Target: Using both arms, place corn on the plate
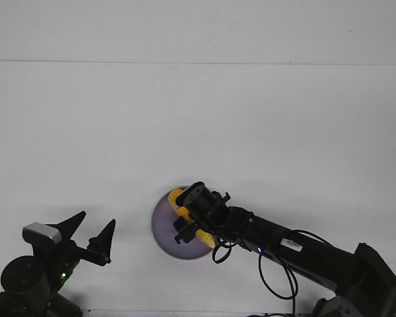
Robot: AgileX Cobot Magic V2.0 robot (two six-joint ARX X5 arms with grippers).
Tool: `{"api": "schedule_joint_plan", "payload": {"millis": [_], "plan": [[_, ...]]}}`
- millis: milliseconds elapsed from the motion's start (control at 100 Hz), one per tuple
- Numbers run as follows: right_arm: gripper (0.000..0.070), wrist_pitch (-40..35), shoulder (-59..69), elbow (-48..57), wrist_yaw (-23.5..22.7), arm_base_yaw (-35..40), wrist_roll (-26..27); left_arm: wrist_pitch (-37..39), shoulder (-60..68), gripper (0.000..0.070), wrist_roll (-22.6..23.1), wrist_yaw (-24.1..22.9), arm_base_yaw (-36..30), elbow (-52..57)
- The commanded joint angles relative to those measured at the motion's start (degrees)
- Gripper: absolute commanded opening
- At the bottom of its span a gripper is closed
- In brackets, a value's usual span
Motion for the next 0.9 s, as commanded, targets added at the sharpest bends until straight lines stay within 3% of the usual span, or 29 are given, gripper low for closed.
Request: {"api": "schedule_joint_plan", "payload": {"millis": [0, 300, 360, 550, 670, 770, 800, 840, 870, 890], "plan": [[0.0494, 0.0, -1.0, 0.8, 0.3, 0.5, 1.0, 0.4, 0.2, 0.0579, -0.1, -0.3, -0.3, 0.1], [0.0494, -2.3, -26.1, 0.8, 5.1, -2.9, -4.0, 0.5, 0.2, 0.0579, 0.1, -0.3, -0.3, 0.1], [0.0494, -4.3, -32.1, 0.8, 7.8, -4.2, -5.3, 0.5, 0.2, 0.0579, 0.1, -0.3, -0.3, 0.1], [0.0493, -12.1, -46.9, -1.2, 22.8, -7.2, -8.5, 1.0, 0.2, 0.0580, 0.7, -0.4, -0.3, 0.1], [0.0493, -13.0, -56.3, -8.4, 26.1, -7.5, -8.4, 1.3, 0.2, 0.0579, 0.9, -0.4, -0.3, 0.1], [0.0492, -13.2, -63.8, -15.2, 26.1, -7.6, -7.3, 1.4, 0.2, 0.0572, 1.0, -0.9, -0.3, 0.1], [0.0485, -13.2, -65.6, -17.0, 26.0, -7.6, -6.7, 1.4, 0.2, 0.0545, 1.0, -1.1, -0.3, 0.1], [0.0445, -13.4, -67.9, -19.0, 25.9, -7.6, -6.1, 1.4, 0.2, 0.0446, 1.0, -1.2, -0.3, 0.1], [0.0358, -13.4, -69.5, -20.3, 25.6, -7.6, -5.9, 1.4, 0.2, 0.0344, 1.2, -1.2, -0.3, 0.1], [0.0267, -13.5, -70.4, -20.9, 25.1, -7.6, -5.9, 1.4, 0.2, 0.0225, 1.2, -1.2, -0.3, 0.1]]}}
